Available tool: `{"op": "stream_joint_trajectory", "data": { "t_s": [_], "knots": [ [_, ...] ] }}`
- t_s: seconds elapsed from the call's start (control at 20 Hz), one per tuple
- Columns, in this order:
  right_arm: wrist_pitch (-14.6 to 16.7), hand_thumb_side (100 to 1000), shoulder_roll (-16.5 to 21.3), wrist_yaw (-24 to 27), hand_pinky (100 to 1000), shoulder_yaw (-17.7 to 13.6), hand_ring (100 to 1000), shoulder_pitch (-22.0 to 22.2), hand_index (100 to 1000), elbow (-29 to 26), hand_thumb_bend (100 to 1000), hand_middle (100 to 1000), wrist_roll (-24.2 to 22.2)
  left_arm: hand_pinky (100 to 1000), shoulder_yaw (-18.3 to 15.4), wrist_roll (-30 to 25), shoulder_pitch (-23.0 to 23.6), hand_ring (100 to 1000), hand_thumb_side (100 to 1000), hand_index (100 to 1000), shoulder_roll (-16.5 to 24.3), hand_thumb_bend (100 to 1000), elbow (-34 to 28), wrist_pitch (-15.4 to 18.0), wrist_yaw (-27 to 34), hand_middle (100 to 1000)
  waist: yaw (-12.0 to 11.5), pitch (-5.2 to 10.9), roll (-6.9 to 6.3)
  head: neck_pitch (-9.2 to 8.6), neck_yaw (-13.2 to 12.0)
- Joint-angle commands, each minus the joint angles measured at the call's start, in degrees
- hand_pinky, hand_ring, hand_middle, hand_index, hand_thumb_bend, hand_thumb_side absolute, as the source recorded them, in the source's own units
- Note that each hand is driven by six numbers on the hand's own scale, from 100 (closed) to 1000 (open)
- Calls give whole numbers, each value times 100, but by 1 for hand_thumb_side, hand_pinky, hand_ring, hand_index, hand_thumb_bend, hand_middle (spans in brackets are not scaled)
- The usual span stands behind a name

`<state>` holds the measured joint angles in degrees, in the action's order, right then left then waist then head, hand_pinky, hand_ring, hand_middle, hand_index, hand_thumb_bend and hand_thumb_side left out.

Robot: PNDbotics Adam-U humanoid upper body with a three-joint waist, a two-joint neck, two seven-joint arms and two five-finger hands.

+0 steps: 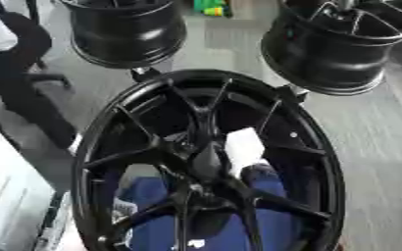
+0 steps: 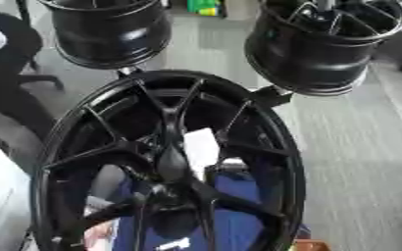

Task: Pull the pin out of the wheel hub.

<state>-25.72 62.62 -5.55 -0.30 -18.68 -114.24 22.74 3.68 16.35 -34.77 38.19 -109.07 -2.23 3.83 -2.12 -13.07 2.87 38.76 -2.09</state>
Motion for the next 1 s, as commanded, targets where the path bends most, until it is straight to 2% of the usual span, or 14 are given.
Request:
{"op": "stream_joint_trajectory", "data": {
  "t_s": [0.05, 0.6, 0.75, 0.85, 0.9, 0.95, 1.0],
  "knots": [
    [-5, 100, 126, 31, 880, -55, 820, -78, 843, -35, 100, 780, 13, 653, -81, 27, -48, 668, 577, 808, 66, 104, -91, 4, 24, 574, 1, 116, -15, 42, -13],
    [-58, 100, 195, 21, 881, 4, 831, -119, 855, -35, 100, 791, -92, 653, -89, 70, -52, 668, 576, 808, 65, 106, -93, 11, 41, 572, 7, 119, -19, 117, -1],
    [-303, 100, 451, -163, 880, 206, 851, -75, 871, -35, 100, 812, -555, 652, -73, 57, -54, 668, 581, 807, 67, 102, -85, 7, 45, 571, 1, 114, -10, 102, -2],
    [-487, 100, 709, -350, 879, 466, 866, -41, 880, -35, 100, 824, -1114, 652, -54, 35, -66, 667, 581, 807, 72, 100, -71, 2, 53, 571, -22, 107, -4, 77, 15],
    [-548, 145, 832, -456, 878, 608, 873, -45, 884, -35, 100, 831, -1435, 652, -42, 21, -79, 667, 579, 806, 74, 105, -67, 3, 55, 571, -37, 104, -1, 69, 33],
    [-587, 145, 931, -570, 878, 727, 873, -70, 884, -35, 100, 831, -1743, 652, -33, 8, -90, 667, 579, 806, 74, 101, -63, 4, 56, 571, -49, 103, 2, 64, 48],
    [-601, 212, 1038, -664, 877, 861, 881, -95, 888, -35, 139, 839, -2032, 652, -23, -5, -105, 667, 579, 806, 75, 100, -61, 6, 56, 570, -64, 99, 8, 53, 65]
  ]
}}
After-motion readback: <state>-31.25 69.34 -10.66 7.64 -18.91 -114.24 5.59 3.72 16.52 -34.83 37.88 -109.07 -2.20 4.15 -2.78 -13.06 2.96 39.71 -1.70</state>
